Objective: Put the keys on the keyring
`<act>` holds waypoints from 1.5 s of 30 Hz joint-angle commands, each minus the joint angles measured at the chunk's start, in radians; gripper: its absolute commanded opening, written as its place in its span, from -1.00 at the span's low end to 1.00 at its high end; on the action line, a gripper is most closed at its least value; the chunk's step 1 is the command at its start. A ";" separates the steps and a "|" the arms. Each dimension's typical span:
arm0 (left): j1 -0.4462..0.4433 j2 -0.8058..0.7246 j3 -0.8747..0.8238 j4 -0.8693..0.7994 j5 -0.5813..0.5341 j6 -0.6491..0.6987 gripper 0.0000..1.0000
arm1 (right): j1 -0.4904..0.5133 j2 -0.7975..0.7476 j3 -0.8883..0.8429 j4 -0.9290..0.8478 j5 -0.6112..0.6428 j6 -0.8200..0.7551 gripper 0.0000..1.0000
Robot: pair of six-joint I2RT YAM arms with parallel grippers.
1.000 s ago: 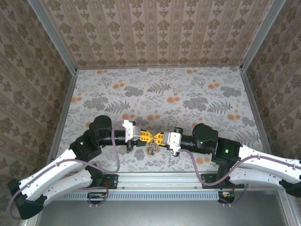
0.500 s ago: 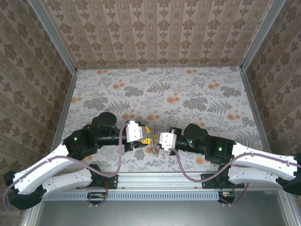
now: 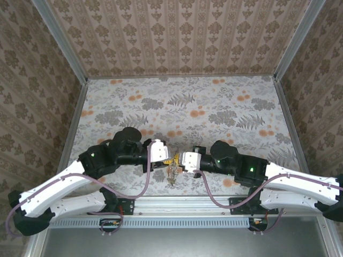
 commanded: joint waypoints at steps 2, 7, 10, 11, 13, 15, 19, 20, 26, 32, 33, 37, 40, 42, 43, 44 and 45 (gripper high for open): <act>-0.010 0.017 0.033 -0.010 0.005 0.035 -0.52 | 0.004 0.003 0.052 0.018 -0.026 -0.006 -1.00; -0.009 0.006 0.020 0.024 0.047 0.028 -1.00 | 0.005 0.005 0.052 0.019 -0.015 -0.007 -1.00; 0.008 -0.031 -0.001 0.055 0.104 0.006 -1.00 | 0.005 -0.005 0.043 0.026 -0.006 0.001 -0.90; 0.016 -0.042 -0.007 0.065 0.122 -0.003 -1.00 | 0.005 -0.011 0.036 0.032 -0.001 0.005 -0.82; 0.036 -0.070 -0.027 0.096 0.162 -0.025 -1.00 | 0.003 -0.024 0.019 0.045 0.003 0.015 -0.66; 0.054 -0.092 -0.045 0.122 0.198 -0.042 -1.00 | 0.002 -0.032 0.010 0.049 0.003 0.025 -0.59; 0.084 -0.121 -0.073 0.176 0.268 -0.068 -1.00 | 0.002 -0.037 0.005 0.045 -0.006 0.034 -0.57; 0.091 -0.124 -0.080 0.188 0.285 -0.074 -1.00 | 0.002 -0.038 0.005 0.047 -0.011 0.033 -0.58; 0.116 -0.137 -0.139 0.302 0.345 -0.119 -1.00 | 0.002 -0.048 0.007 0.071 -0.058 0.037 -0.59; 0.137 -0.161 -0.216 0.450 0.386 -0.176 -1.00 | 0.000 -0.030 0.012 0.061 -0.055 0.039 -0.98; 0.139 -0.166 -0.221 0.462 0.391 -0.180 -1.00 | 0.000 -0.022 0.015 0.055 -0.050 0.040 -1.00; 0.147 -0.179 -0.230 0.505 0.424 -0.198 -1.00 | -0.003 0.007 0.027 0.033 -0.034 0.050 -1.00; 0.149 -0.183 -0.237 0.544 0.441 -0.212 -1.00 | -0.005 0.021 0.029 0.039 -0.016 0.053 -0.97; 0.150 -0.180 -0.240 0.563 0.448 -0.219 -1.00 | -0.007 0.029 0.032 0.035 -0.005 0.054 -0.95; 0.149 -0.182 -0.242 0.571 0.452 -0.220 -1.00 | -0.007 0.032 0.033 0.035 0.000 0.054 -0.94; 0.149 -0.183 -0.242 0.573 0.452 -0.221 -1.00 | -0.009 0.033 0.034 0.033 0.005 0.054 -0.93; 0.150 -0.183 -0.242 0.572 0.452 -0.220 -1.00 | -0.009 0.032 0.034 0.031 0.011 0.056 -0.92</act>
